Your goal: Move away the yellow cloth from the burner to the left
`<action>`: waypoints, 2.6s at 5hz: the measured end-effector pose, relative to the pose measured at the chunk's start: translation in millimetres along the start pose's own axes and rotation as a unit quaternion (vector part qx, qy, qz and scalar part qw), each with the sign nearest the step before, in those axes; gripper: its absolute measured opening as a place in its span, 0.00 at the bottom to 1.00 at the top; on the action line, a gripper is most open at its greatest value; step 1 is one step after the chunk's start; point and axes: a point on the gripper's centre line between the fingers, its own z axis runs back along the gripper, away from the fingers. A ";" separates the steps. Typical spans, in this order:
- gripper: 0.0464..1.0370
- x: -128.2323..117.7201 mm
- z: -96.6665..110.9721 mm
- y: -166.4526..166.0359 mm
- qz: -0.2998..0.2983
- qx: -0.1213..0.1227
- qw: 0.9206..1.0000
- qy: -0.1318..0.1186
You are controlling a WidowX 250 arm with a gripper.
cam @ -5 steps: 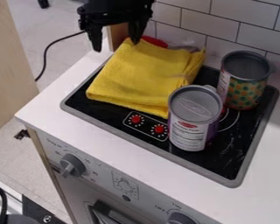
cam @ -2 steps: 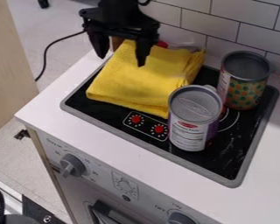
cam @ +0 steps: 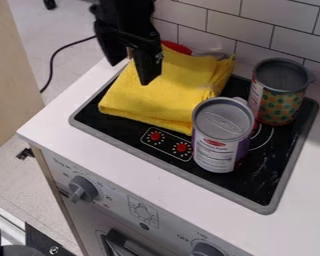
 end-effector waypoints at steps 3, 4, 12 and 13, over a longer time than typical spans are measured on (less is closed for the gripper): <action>0.96 -24.8 -23.5 -34.6 -0.362 -0.072 0.929 0.029; 0.96 -16.4 -25.7 -48.8 -0.472 -0.061 0.879 0.027; 0.96 33.7 -61.5 -135.7 -0.385 -0.007 0.923 0.031; 0.96 34.9 -58.8 -136.2 -0.378 -0.010 0.925 0.032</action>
